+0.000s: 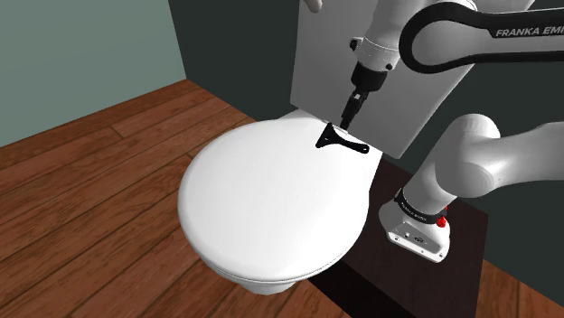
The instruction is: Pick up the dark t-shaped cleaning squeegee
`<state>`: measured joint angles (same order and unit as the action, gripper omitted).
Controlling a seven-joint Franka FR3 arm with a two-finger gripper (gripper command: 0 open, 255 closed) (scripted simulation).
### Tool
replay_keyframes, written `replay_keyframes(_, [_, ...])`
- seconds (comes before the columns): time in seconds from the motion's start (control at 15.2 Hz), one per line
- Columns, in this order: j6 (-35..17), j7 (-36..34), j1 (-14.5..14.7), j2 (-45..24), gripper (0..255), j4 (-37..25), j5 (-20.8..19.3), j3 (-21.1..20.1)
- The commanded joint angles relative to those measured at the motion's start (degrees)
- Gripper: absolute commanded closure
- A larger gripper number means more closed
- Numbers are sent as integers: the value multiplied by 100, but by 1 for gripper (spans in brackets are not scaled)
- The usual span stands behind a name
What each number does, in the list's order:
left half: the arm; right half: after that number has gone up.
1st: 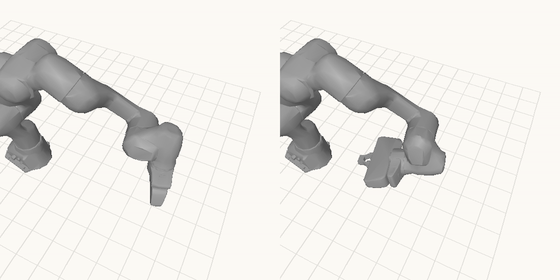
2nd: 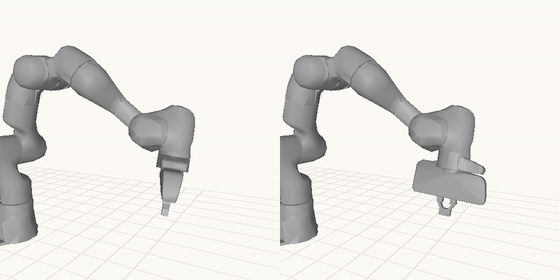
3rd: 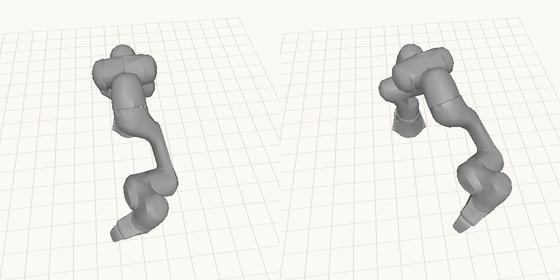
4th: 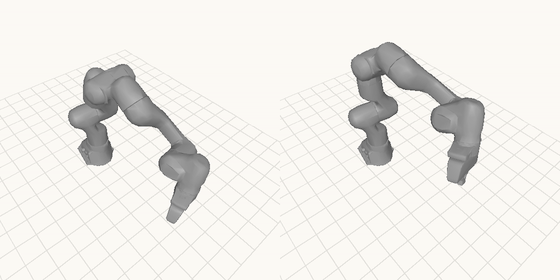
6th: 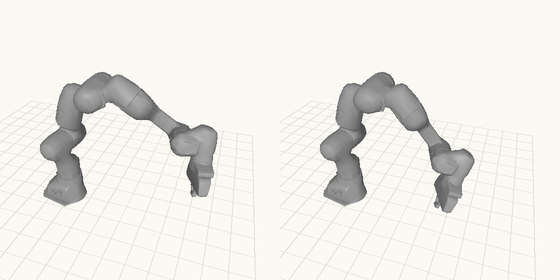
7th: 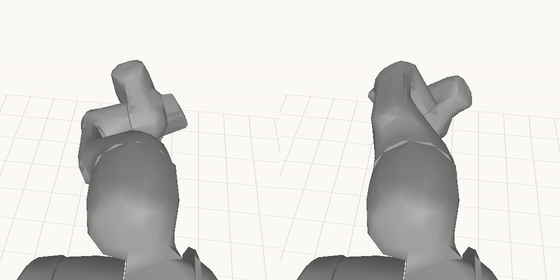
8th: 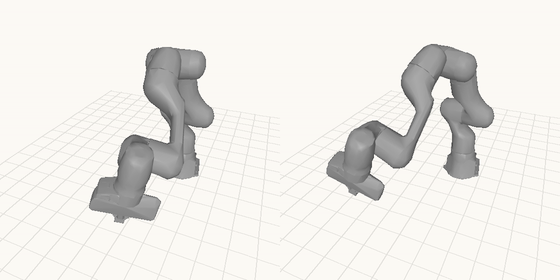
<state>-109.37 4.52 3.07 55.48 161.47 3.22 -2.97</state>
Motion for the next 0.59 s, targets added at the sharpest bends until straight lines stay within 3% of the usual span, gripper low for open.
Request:
replay_keyframes(0.0, [-267, 182, 83, 210, 0, 463, 4, 51])
replay_keyframes(0.53, [-1002, 281, 155, 123, 0, 1107, 42, 51])
